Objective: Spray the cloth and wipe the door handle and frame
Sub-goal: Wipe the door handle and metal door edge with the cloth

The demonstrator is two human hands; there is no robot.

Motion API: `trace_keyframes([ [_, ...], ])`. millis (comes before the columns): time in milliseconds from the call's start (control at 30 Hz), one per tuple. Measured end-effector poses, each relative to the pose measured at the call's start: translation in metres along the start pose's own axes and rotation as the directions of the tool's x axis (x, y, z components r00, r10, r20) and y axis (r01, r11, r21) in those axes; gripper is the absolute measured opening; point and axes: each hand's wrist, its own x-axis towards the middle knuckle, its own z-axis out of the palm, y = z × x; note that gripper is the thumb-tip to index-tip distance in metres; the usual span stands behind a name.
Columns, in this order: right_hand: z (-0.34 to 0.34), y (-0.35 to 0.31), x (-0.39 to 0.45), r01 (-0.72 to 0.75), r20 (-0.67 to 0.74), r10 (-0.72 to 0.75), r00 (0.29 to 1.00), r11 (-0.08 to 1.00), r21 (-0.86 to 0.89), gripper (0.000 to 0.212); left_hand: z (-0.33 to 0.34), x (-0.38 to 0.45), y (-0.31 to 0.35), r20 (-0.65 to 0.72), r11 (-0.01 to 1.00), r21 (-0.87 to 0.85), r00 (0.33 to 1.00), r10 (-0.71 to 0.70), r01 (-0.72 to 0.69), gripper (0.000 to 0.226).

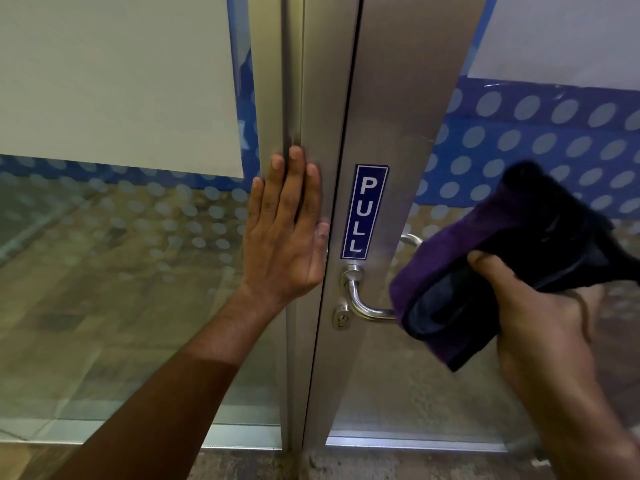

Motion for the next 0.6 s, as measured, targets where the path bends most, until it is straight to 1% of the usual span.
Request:
trace_keyframes([
  [33, 0.002, -0.003, -0.002, 0.168, 0.041, -0.164, 0.986, 0.976, -0.14, 0.044, 0.0, 0.0, 0.0, -0.001, 1.0, -0.001, 1.0, 0.001, -0.001, 0.065],
  [67, 0.004, -0.005, -0.003, 0.376, 0.152, -0.347, 0.926, 0.891, -0.256, 0.034, 0.0, 0.0, 0.001, 0.0, 1.0, -0.001, 1.0, 0.001, -0.001, 0.065],
  [100, 0.006, -0.005, -0.003, 0.577, 0.274, -0.51, 0.815, 0.756, -0.31, 0.027, 0.0, 0.0, 0.001, 0.0, 1.0, -0.002, 1.0, 0.001, -0.001, 0.066],
  [133, 0.01, -0.005, -0.003, 0.725, 0.377, -0.62, 0.688, 0.609, -0.322, 0.028, -0.001, 0.0, 0.001, 0.0, 1.0, -0.004, 1.0, 0.0, 0.0, 0.066],
  [167, 0.015, -0.002, -0.003, 0.812, 0.458, -0.67, 0.584, 0.484, -0.327, 0.037, -0.001, 0.0, 0.001, 0.0, 1.0, -0.006, 1.0, -0.001, 0.001, 0.066],
  [200, 0.022, 0.001, -0.004, 0.854, 0.523, -0.676, 0.519, 0.392, -0.341, 0.043, -0.002, 0.0, 0.001, 0.002, 1.0, -0.01, 1.0, -0.004, 0.004, 0.066],
  [233, 0.03, 0.007, -0.005, 0.874, 0.575, -0.659, 0.484, 0.331, -0.357, 0.047, -0.003, 0.0, 0.002, 0.006, 1.0, -0.015, 1.0, -0.007, 0.007, 0.066],
  [300, 0.044, 0.021, -0.008, 0.884, 0.666, -0.587, 0.461, 0.233, -0.406, 0.054, -0.004, 0.001, 0.002, 0.013, 1.0, -0.025, 1.0, -0.008, 0.008, 0.065],
  [367, 0.052, 0.029, -0.009, 0.895, 0.732, -0.53, 0.428, 0.139, -0.423, 0.052, -0.004, 0.001, 0.002, 0.014, 1.0, -0.025, 1.0, -0.002, 0.002, 0.066],
  [433, 0.053, 0.035, -0.006, 0.922, 0.786, -0.5, 0.362, 0.072, -0.379, 0.041, -0.004, 0.001, 0.001, 0.01, 1.0, -0.013, 1.0, 0.0, 0.0, 0.067],
  [500, 0.047, 0.039, -0.005, 0.941, 0.846, -0.435, 0.307, 0.006, -0.339, 0.031, -0.004, 0.001, 0.0, 0.014, 1.0, -0.007, 1.0, 0.0, 0.0, 0.069],
  [533, 0.044, 0.04, -0.004, 0.943, 0.861, -0.411, 0.301, -0.006, -0.332, 0.03, -0.004, 0.001, 0.0, 0.014, 1.0, -0.007, 1.0, 0.004, -0.004, 0.069],
  [600, 0.041, 0.04, -0.002, 0.935, 0.848, -0.408, 0.337, 0.036, -0.354, 0.031, -0.004, 0.001, 0.0, 0.018, 1.0, -0.009, 1.0, 0.0, 0.0, 0.067],
])
